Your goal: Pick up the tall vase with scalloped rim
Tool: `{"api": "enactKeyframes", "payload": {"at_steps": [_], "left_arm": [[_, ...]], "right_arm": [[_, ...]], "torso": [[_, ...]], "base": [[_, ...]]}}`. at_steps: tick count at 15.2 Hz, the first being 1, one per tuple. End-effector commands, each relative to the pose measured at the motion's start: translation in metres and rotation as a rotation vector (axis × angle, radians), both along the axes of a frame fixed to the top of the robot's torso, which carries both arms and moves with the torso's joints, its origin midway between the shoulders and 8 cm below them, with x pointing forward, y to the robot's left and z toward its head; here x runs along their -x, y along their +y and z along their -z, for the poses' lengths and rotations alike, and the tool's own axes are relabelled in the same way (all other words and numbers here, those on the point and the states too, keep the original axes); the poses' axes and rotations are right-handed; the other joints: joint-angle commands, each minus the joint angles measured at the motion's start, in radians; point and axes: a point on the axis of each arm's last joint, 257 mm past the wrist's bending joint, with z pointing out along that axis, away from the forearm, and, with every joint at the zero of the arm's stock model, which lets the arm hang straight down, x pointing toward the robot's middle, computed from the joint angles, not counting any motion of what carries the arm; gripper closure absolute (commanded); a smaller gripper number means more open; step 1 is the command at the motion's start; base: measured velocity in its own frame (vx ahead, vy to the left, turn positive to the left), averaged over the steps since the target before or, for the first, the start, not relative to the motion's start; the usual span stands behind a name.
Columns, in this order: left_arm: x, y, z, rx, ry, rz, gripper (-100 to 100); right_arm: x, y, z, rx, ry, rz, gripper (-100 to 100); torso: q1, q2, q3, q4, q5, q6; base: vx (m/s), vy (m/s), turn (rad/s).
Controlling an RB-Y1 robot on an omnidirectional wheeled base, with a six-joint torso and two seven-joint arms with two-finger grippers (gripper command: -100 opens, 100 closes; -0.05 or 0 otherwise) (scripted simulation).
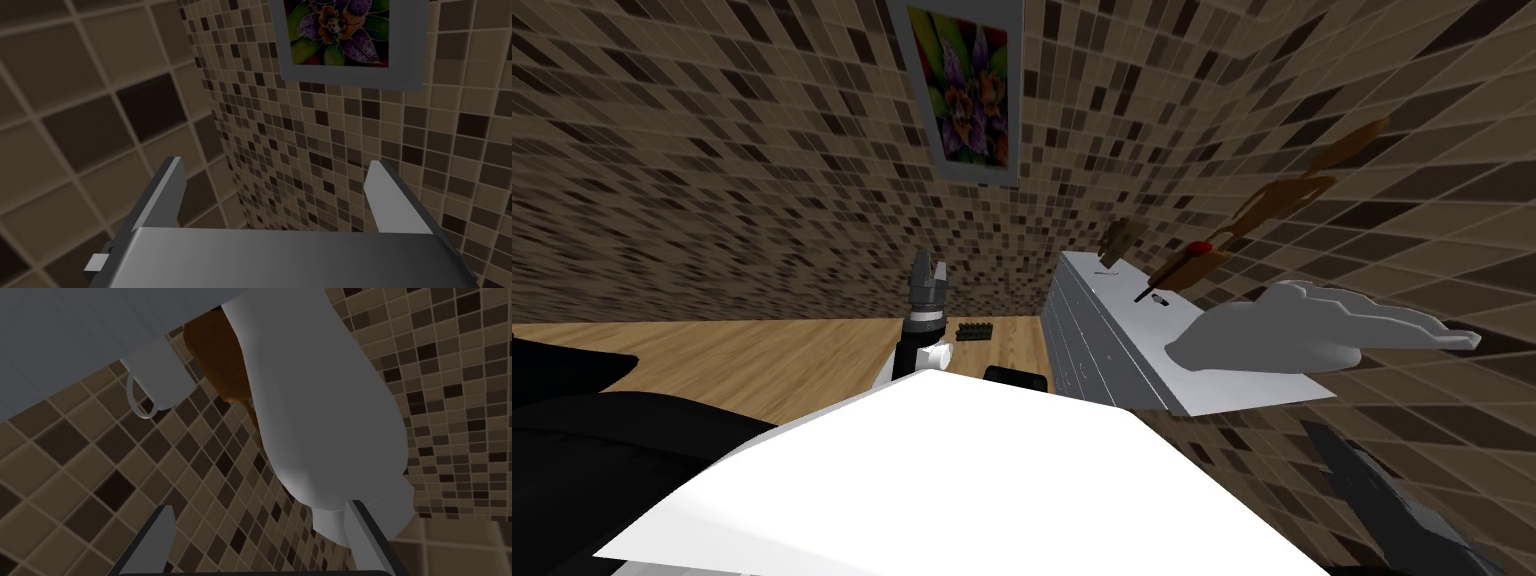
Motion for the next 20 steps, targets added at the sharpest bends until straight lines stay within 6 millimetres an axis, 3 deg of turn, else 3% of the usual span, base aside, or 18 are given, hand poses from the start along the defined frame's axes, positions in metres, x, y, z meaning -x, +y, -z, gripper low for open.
{"api": "enactKeyframes", "payload": {"at_steps": [1, 3, 4, 6, 7, 9, 11, 20], "left_arm": [[0.0, 0.0, 0.0, 0.0, 0.0, 0.0, 0], [0.0, 0.0, 0.0, 0.0, 0.0, 0.0, 0], [0.0, 0.0, 0.0, 0.0, 0.0, 0.0, 0], [0.0, 0.0, 0.0, 0.0, 0.0, 0.0, 0], [0.0, 0.0, 0.0, 0.0, 0.0, 0.0, 0], [0.0, 0.0, 0.0, 0.0, 0.0, 0.0, 0], [0.0, 0.0, 0.0, 0.0, 0.0, 0.0, 0], [0.0, 0.0, 0.0, 0.0, 0.0, 0.0, 0]], "right_arm": [[0.023, -0.012, -0.005, 0.04, 0.053, 0.026, -100], [0.028, -0.017, -0.013, 0.063, 0.056, 0.039, -100], [0.046, -0.023, -0.015, 0.089, 0.105, 0.054, -100], [0.052, -0.028, -0.024, 0.116, 0.111, 0.07, -100], [0.068, -0.033, -0.027, 0.14, 0.157, 0.08, -100], [0.075, -0.037, -0.037, 0.168, 0.168, 0.097, -100], [0.097, -0.044, -0.05, 0.214, 0.227, 0.118, -100], [0.152, -0.053, -0.099, 0.361, 0.414, 0.166, -100]], "torso": [[0.0, 0.0, 0.0, 0.0, 0.0, 0.0], [0.001, 0.0, 0.0, 0.0, 0.0, 0.0], [0.0, 0.0, 0.0, 0.0, 0.0, 0.0], [0.001, -0.001, -0.001, 0.0, 0.0, 0.0], [0.001, -0.001, 0.0, 0.0, 0.0, 0.0], [0.001, -0.001, -0.001, 0.0, 0.0, 0.0], [0.001, -0.001, -0.001, 0.0, 0.0, 0.0], [0.002, -0.003, -0.002, -0.001, 0.001, 0.0]], "base": [[0.046, 0.028, 0.059], [0.061, 0.036, 0.053], [0.069, 0.039, 0.063], [0.073, 0.04, 0.044], [0.071, 0.044, 0.067], [0.069, 0.035, 0.045], [0.079, 0.052, 0.078], [0.08, 0.035, 0.052]]}}
